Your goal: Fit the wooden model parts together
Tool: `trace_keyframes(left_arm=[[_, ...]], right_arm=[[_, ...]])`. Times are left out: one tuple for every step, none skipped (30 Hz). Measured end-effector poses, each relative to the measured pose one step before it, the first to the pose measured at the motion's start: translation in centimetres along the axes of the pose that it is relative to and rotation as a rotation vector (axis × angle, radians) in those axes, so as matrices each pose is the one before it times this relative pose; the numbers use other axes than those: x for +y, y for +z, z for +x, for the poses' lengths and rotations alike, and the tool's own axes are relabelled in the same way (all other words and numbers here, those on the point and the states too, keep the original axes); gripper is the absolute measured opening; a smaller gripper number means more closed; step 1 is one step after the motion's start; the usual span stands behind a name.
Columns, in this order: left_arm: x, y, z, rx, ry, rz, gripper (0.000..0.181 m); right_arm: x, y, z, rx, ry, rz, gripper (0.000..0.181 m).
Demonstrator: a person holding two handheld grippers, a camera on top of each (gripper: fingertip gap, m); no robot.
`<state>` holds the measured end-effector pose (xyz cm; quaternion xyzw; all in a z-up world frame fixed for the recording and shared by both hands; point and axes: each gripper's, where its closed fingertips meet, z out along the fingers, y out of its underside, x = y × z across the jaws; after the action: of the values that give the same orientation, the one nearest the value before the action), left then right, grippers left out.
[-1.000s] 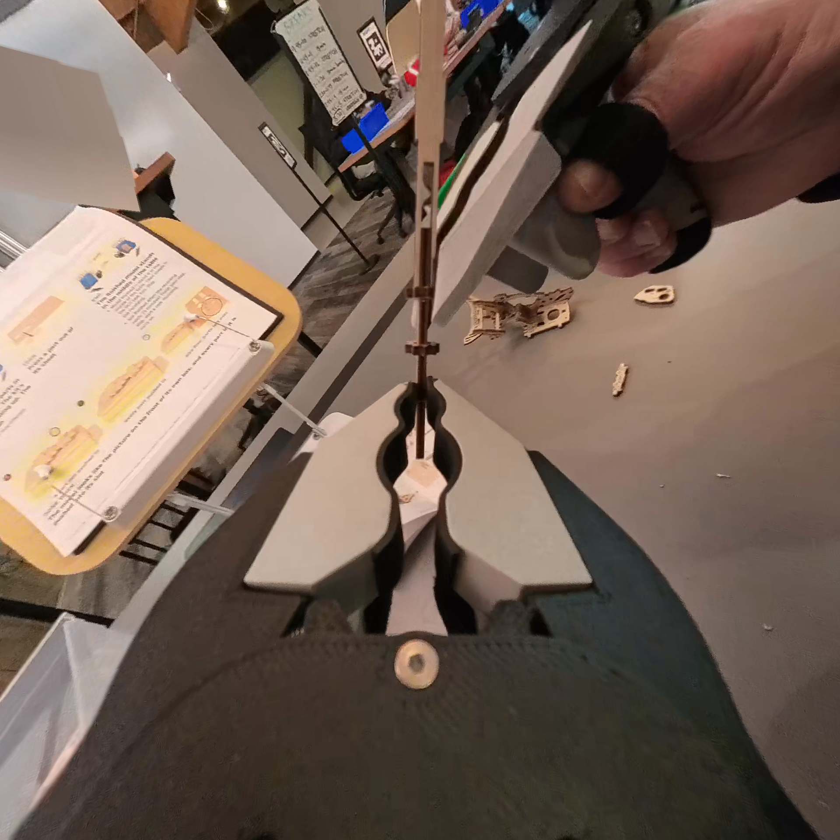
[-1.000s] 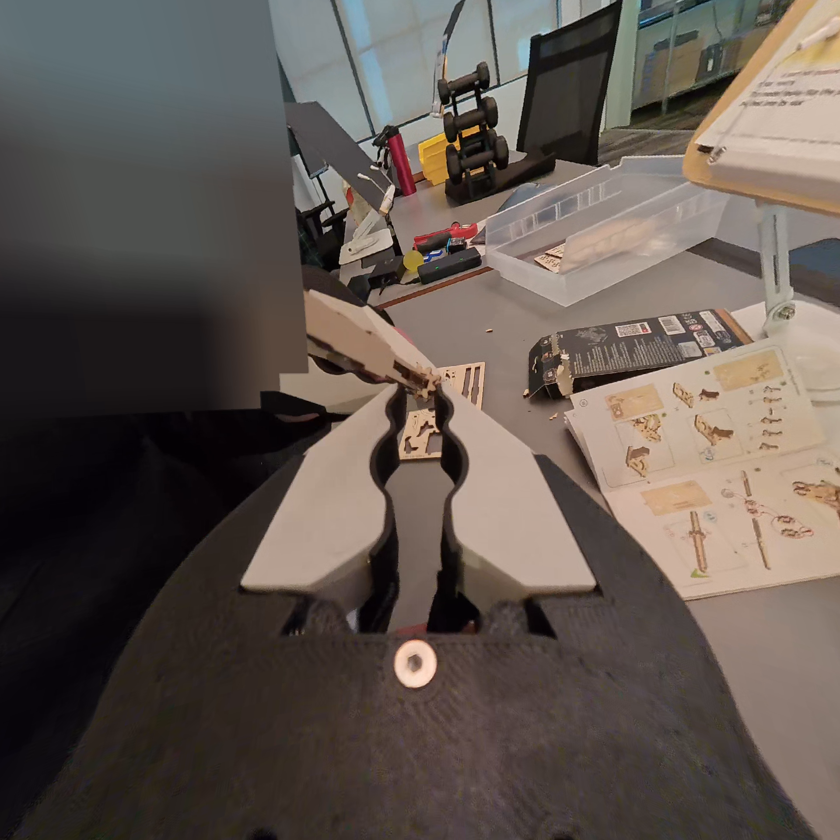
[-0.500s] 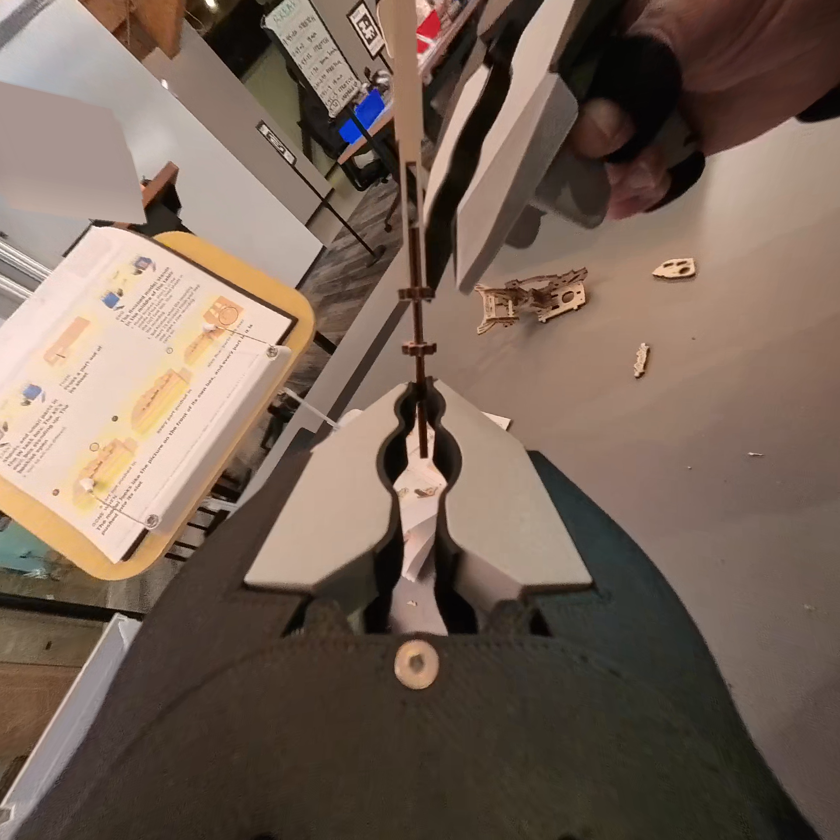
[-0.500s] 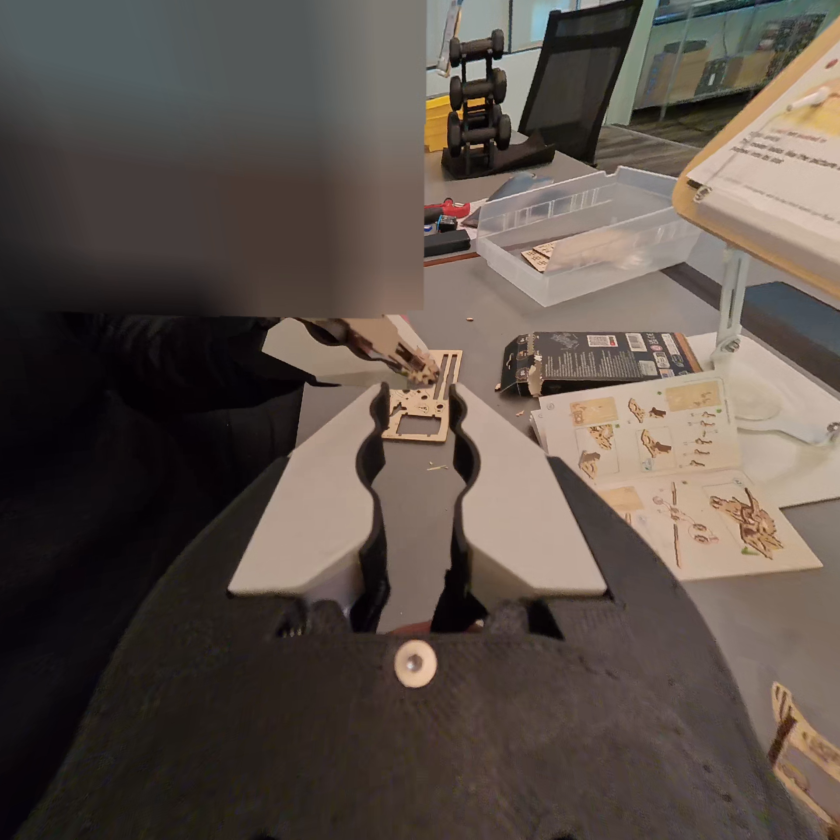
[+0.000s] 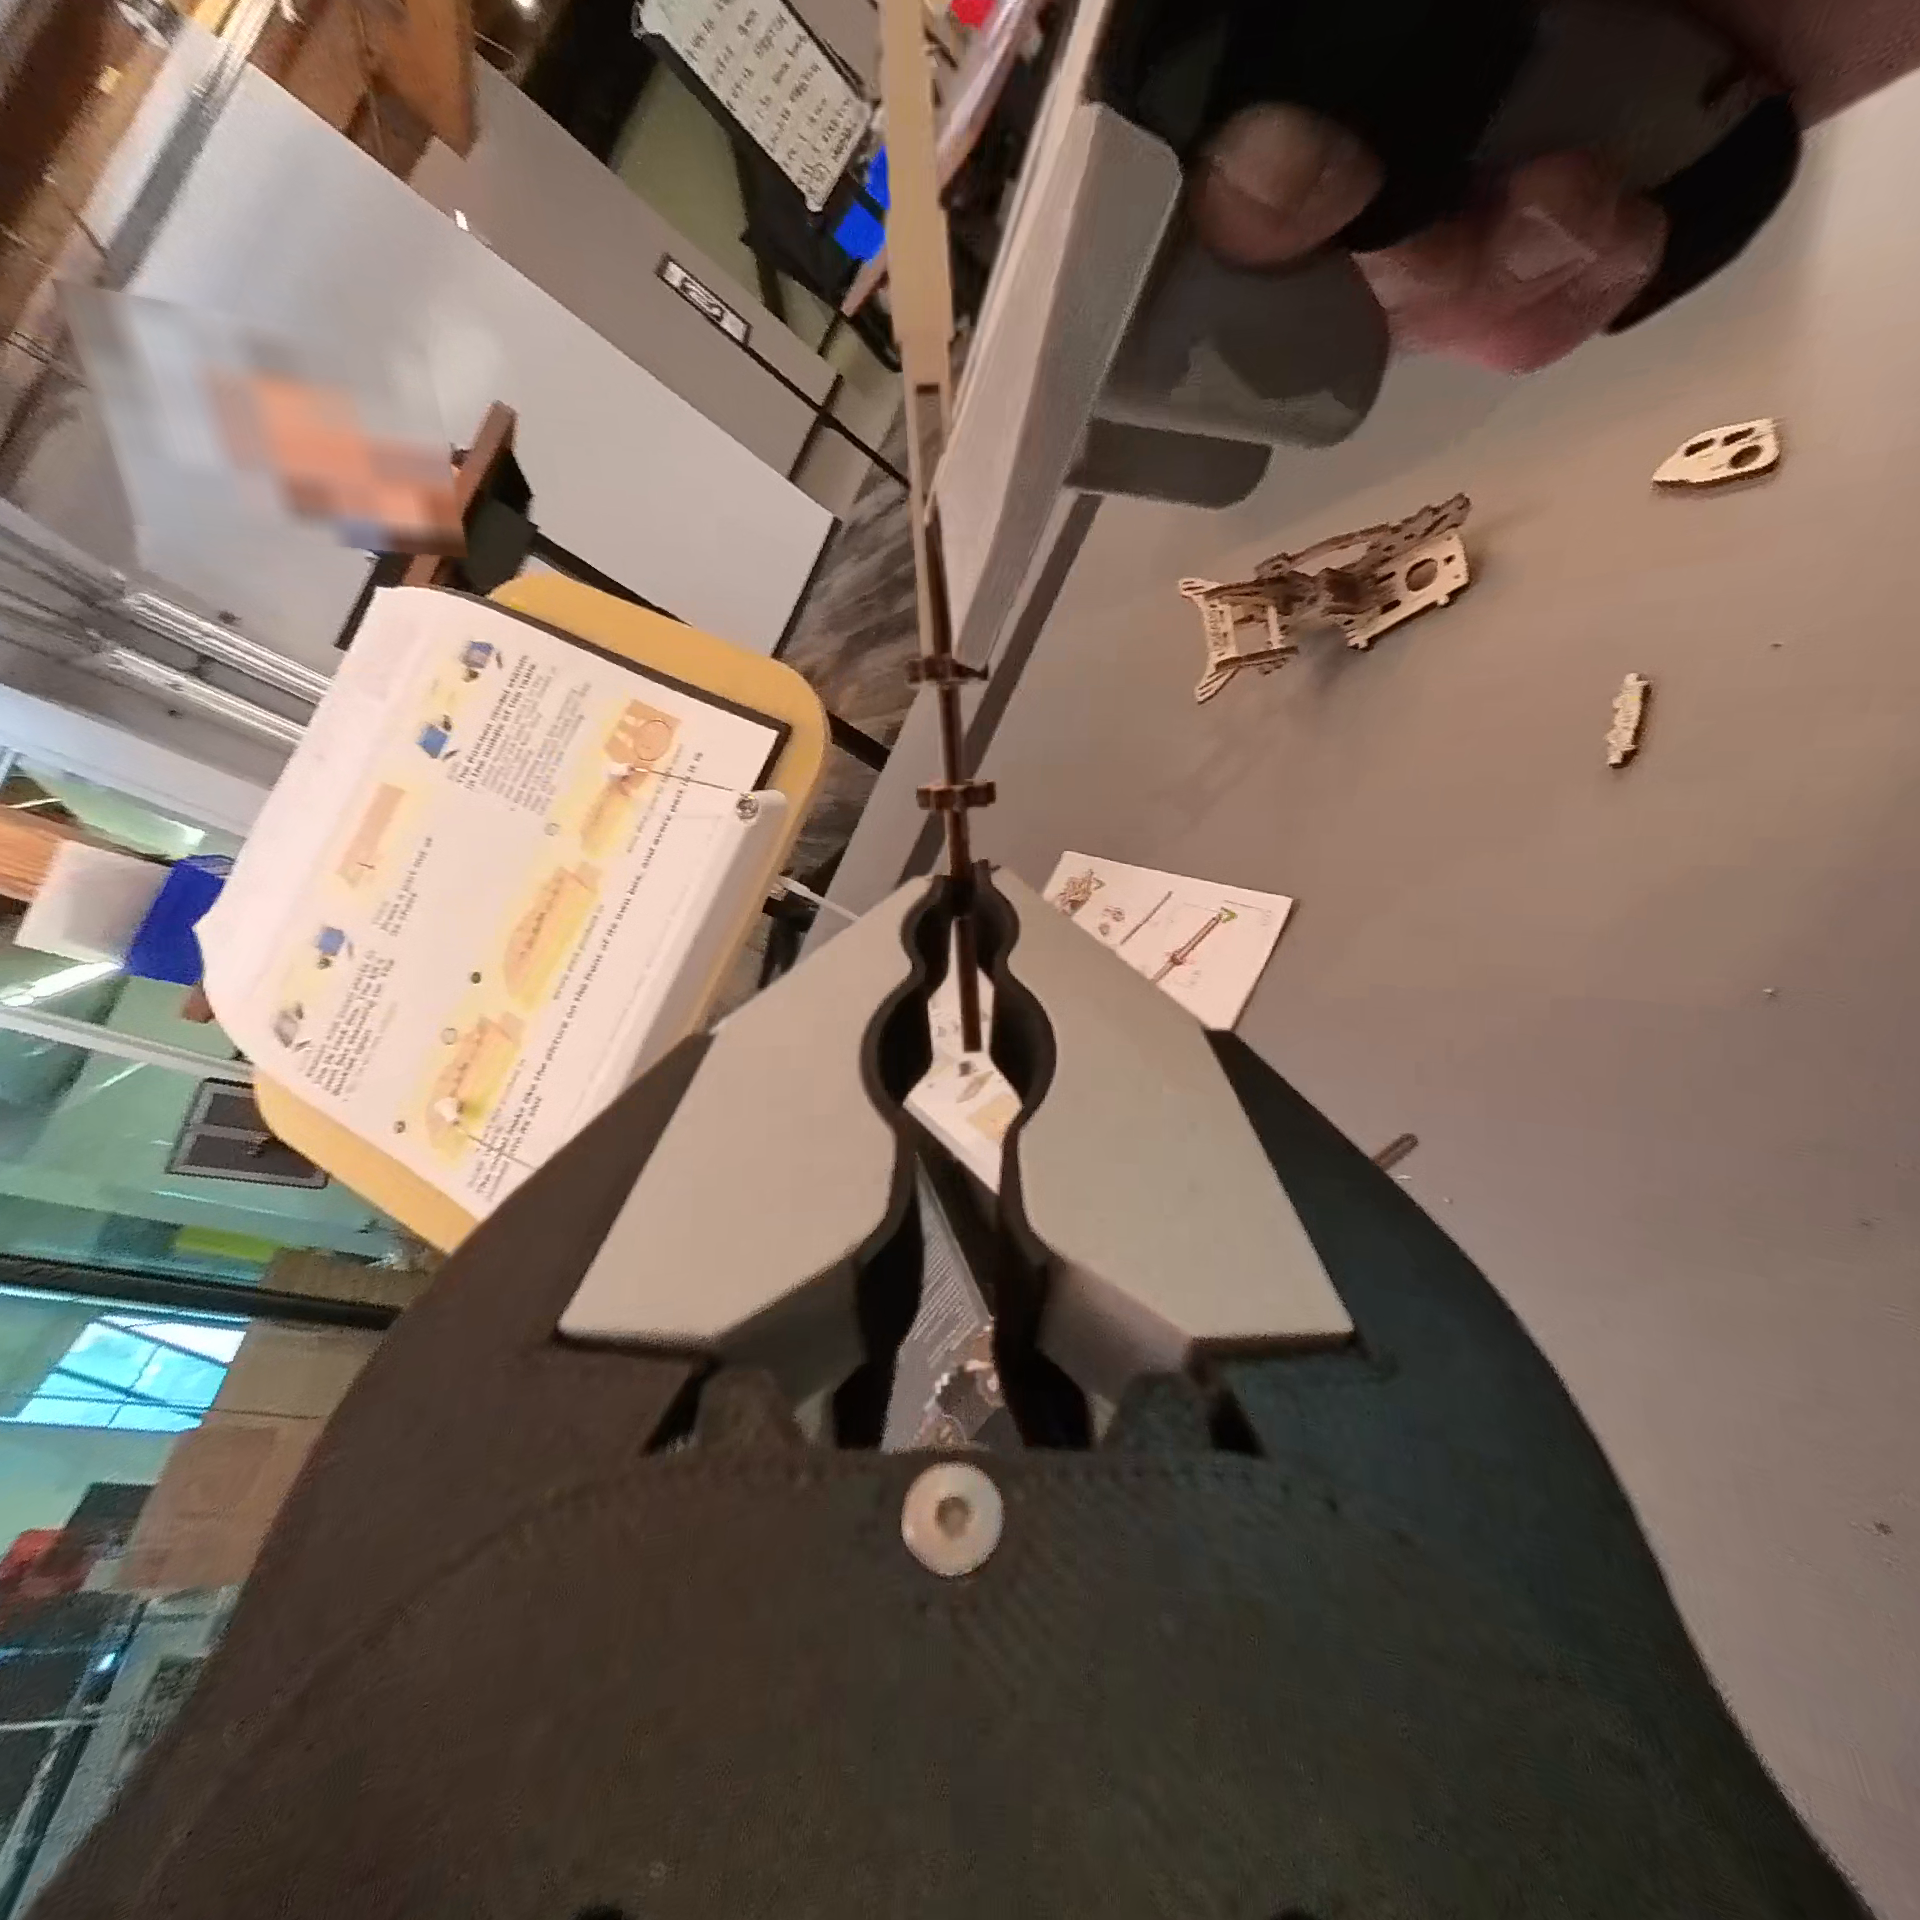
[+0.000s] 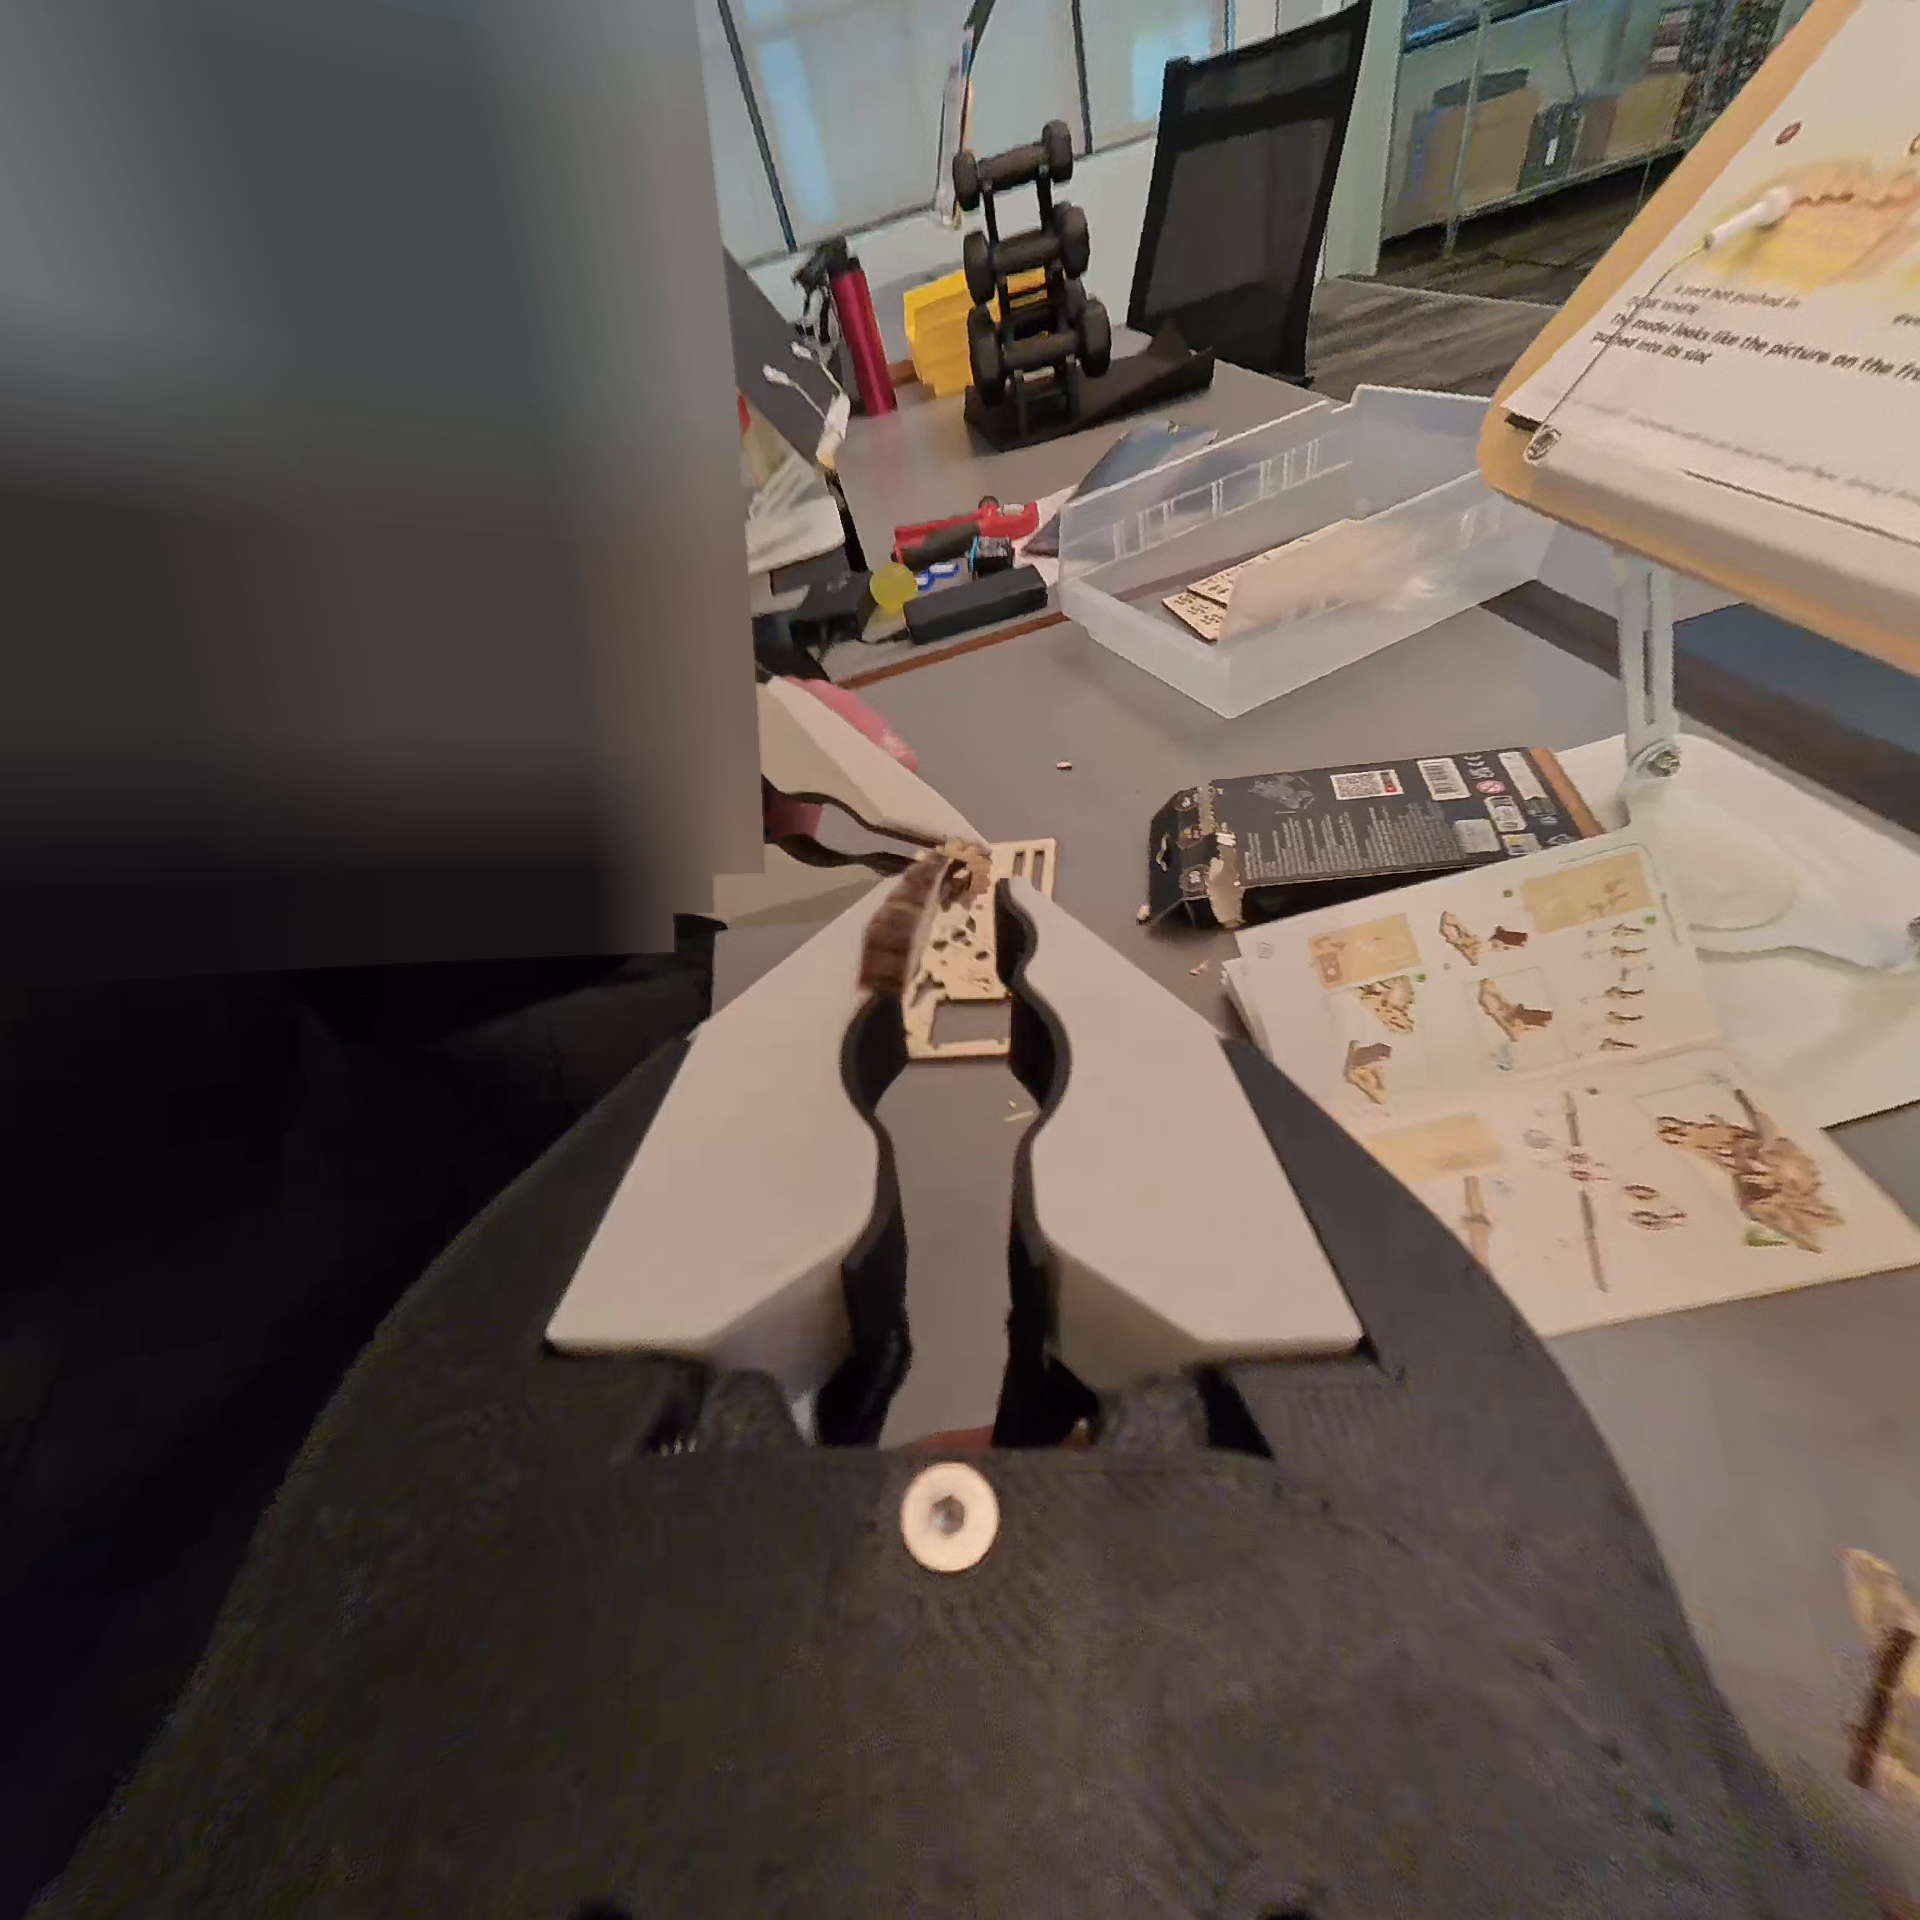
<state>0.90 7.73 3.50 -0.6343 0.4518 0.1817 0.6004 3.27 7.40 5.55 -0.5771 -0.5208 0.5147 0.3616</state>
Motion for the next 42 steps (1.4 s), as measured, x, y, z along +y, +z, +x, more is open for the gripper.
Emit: trace_keyframes(left_arm=[[0.004,-0.023,-0.067,-0.0078,0.0046,0.0006,0.001],[-0.030,-0.023,-0.036,-0.0068,0.0078,0.0035,0.001],[-0.077,-0.036,-0.109,-0.0143,0.0103,0.0049,0.001],[-0.029,-0.003,-0.087,-0.0114,0.0089,0.0001,0.001],[-0.018,0.040,-0.019,-0.0047,0.0041,0.0004,0.001],[-0.106,-0.026,-0.133,-0.0121,0.0042,0.0091,0.001],[-0.037,-0.014,-0.135,-0.0130,0.0047,0.0042,0.001],[0.016,0.022,-0.010,-0.0026,0.0024,0.0004,0.001],[-0.080,-0.011,-0.042,-0.0049,-0.0004,0.0069,0.001],[-0.055,-0.033,-0.103,-0.0085,-0.0014,0.0044,0.001],[0.024,0.010,0.002,-0.0013,0.0009,-0.0009,0.001],[-0.024,0.005,0.012,-0.0028,0.0037,0.0000,0.001],[-0.042,-0.001,-0.007,-0.0039,0.0035,0.0008,0.001],[-0.035,0.021,0.020,-0.0009,0.0005,0.0010,0.001],[-0.065,0.015,-0.006,-0.0013,-0.0004,0.0024,0.001],[-0.045,0.006,-0.012,-0.0024,0.0009,0.0002,0.001],[-0.115,-0.031,-0.022,-0.0021,0.0015,0.0062,0.001],[-0.023,0.009,-0.003,-0.0024,0.0013,-0.0014,0.001],[0.012,0.015,-0.031,-0.0070,0.0057,-0.0023,0.001],[-0.125,-0.029,-0.060,-0.0090,0.0028,0.0073,0.001],[-0.103,-0.002,-0.020,-0.0052,0.0016,0.0034,0.001],[-0.029,0.039,-0.015,-0.0050,0.0028,-0.0013,0.001],[-0.081,0.012,-0.054,-0.0067,0.0037,0.0054,0.001],[-0.092,-0.007,-0.041,-0.0052,0.0009,0.0069,0.001],[-0.087,-0.018,-0.107,-0.0088,-0.0020,0.0065,0.001],[-0.214,-0.064,-0.125,-0.0083,-0.0048,0.0144,0.001],[-0.247,-0.082,-0.031,0.0039,-0.0124,0.0176,0.001],[-0.085,-0.042,0.017,0.0114,-0.0195,0.0087,0.002],[-0.026,-0.076,0.064,0.0158,-0.0159,0.0107,0.007],[0.030,-0.124,0.083,0.0196,-0.0173,0.0132,0.011],[0.165,-0.154,-0.006,0.0201,-0.0330,0.0076,0.014],[0.036,-0.227,-0.117,0.0218,-0.0527,0.0171,0.017],[-0.127,-0.218,-0.156,0.0261,-0.0569,0.0250,0.022],[-0.169,-0.181,-0.182,0.0308,-0.0619,0.0223,0.027],[-0.291,-0.134,-0.293,0.0252,-0.0598,0.0193,0.032],[-0.428,-0.083,0.069,0.0446,-0.0467,0.0209,0.032],[-0.431,-0.018,0.342,0.0574,-0.0427,0.0133,0.029],[-0.411,0.034,0.063,0.0249,-0.0212,0.0102,0.026],[-0.391,0.096,0.068,0.0118,0.0045,0.0106,0.023],[-0.103,0.195,0.288,0.0235,0.0092,-0.0118,0.019],[0.015,0.265,0.353,0.0238,0.0088,-0.0188,0.020],[-0.125,0.237,0.590,0.0338,0.0130,-0.0060,0.021]], right_arm=[[-0.186,0.012,-0.078,-0.0085,0.0306,0.0205,0.012],[-0.114,0.030,-0.088,-0.0068,0.0243,0.0130,0.011],[-0.037,-0.009,-0.016,0.0004,0.0139,0.0046,0.010],[-0.074,-0.017,0.003,0.0034,0.0113,0.0052,0.011],[-0.119,0.004,-0.038,-0.0012,0.0156,0.0087,0.011],[-0.116,0.011,-0.087,-0.0061,0.0193,0.0086,0.014],[-0.138,0.013,-0.082,-0.0064,0.0207,0.0095,0.015],[-0.163,-0.023,-0.124,-0.0093,0.0204,0.0116,0.014],[-0.194,-0.047,-0.183,-0.0114,0.0178,0.0137,0.014],[-0.142,-0.053,-0.056,-0.0012,0.0134,0.0094,0.013],[-0.006,-0.052,0.072,0.0080,0.0049,0.0010,0.013],[0.028,-0.068,0.072,0.0101,-0.0011,-0.0007,0.012],[0.004,-0.072,0.081,0.0106,0.0003,0.0017,0.011],[-0.008,-0.063,0.020,0.0064,-0.0006,0.0028,0.010],[-0.004,-0.041,-0.052,0.0034,-0.0051,0.0026,0.005],[-0.042,-0.061,0.054,0.0113,-0.0068,0.0045,0.004],[-0.015,-0.051,0.099,0.0143,-0.0055,0.0044,0.003],[-0.006,-0.061,0.090,0.0142,-0.0087,0.0021,0.002],[-0.004,-0.061,0.029,0.0145,-0.0142,0.0000,0.002],[0.016,-0.012,-0.033,0.0088,-0.0085,-0.0014,0.002],[-0.041,-0.033,-0.034,0.0051,-0.0043,0.0016,0.002],[-0.080,-0.067,0.027,0.0062,-0.0045,0.0052,0.001],[-0.052,-0.053,0.034,0.0030,0.0019,0.0051,0.001],[-0.051,-0.038,0.031,0.0006,0.0024,0.0056,0.001],[-0.051,-0.060,0.026,0.0022,-0.0032,0.0068,0.001],[-0.059,-0.060,-0.039,-0.0029,-0.0037,0.0080,0.001],[-0.139,-0.070,-0.164,-0.0124,-0.0048,0.0140,0.001],[-0.187,-0.100,-0.148,-0.0110,-0.0111,0.0171,0.001],[-0.049,-0.109,0.017,-0.0013,-0.0122,0.0069,0.001],[0.036,-0.090,0.104,0.0019,-0.0098,-0.0002,0.001],[0.001,-0.119,0.021,-0.0030,-0.0135,0.0027,0.000],[0.004,-0.121,-0.017,-0.0039,-0.0212,0.0010,0.001],[0.012,-0.113,-0.100,-0.0065,-0.0242,-0.0007,0.001],[0.011,-0.078,-0.148,-0.0091,-0.0198,-0.0014,0.001],[0.057,-0.052,-0.126,-0.0072,-0.0188,-0.0051,0.001],[0.197,0.000,-0.082,-0.0041,-0.0225,-0.0124,0.001],[0.199,0.020,-0.153,-0.0089,-0.0245,-0.0128,0.002],[0.071,0.043,-0.336,-0.0174,-0.0248,-0.0044,0.002],[0.089,0.065,-0.303,-0.0136,-0.0244,-0.0077,0.002],[0.242,0.114,-0.178,-0.0032,-0.0280,-0.0213,0.002],[0.247,0.112,-0.139,0.0015,-0.0308,-0.0234,0.001],[0.083,0.121,-0.213,-0.0018,-0.0262,-0.0144,0.001]])
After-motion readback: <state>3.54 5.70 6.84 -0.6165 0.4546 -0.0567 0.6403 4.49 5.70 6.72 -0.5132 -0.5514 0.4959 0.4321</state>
